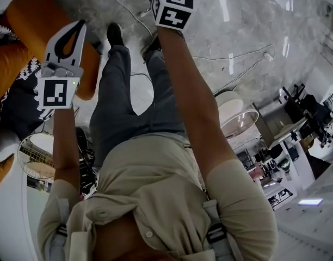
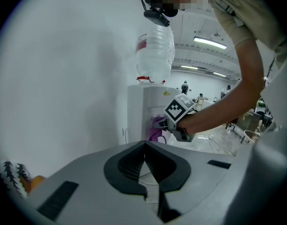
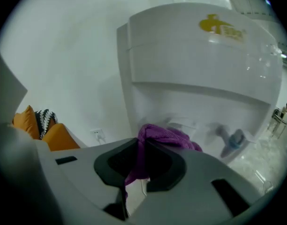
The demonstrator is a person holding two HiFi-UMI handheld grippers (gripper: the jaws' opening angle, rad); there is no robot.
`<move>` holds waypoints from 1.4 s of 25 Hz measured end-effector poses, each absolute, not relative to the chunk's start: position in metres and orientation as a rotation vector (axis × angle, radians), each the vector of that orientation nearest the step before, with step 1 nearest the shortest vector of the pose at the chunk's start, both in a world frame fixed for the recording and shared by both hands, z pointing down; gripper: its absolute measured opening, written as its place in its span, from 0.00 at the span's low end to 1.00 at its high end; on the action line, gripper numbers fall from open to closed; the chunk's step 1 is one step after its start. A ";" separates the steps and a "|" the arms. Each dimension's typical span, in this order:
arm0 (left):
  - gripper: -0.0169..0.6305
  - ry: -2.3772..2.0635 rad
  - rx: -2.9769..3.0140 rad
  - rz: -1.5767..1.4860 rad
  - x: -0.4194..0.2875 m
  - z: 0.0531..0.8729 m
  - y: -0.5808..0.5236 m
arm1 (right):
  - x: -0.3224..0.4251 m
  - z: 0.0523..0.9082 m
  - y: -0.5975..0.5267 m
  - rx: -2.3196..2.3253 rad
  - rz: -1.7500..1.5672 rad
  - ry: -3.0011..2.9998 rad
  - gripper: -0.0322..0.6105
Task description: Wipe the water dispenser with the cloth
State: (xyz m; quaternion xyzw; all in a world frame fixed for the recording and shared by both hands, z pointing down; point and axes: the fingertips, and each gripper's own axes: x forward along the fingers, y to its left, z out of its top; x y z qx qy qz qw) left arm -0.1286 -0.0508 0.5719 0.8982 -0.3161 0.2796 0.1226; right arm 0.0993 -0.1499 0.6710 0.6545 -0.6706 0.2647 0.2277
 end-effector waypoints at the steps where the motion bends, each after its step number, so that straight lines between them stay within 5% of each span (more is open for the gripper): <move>1: 0.05 -0.932 2.610 0.816 -0.135 0.575 -0.052 | 0.088 0.674 -0.158 1.786 0.725 -1.867 0.14; 10: 0.05 -0.944 2.593 0.829 -0.159 0.596 -0.066 | 0.069 0.706 -0.184 1.749 0.681 -1.863 0.14; 25: 0.05 -0.821 2.656 0.873 -0.118 0.613 -0.059 | 0.266 0.738 -0.131 2.044 0.612 -1.528 0.14; 35: 0.05 -0.845 2.647 0.865 -0.104 0.613 -0.042 | 0.228 0.759 -0.144 1.932 0.602 -1.654 0.14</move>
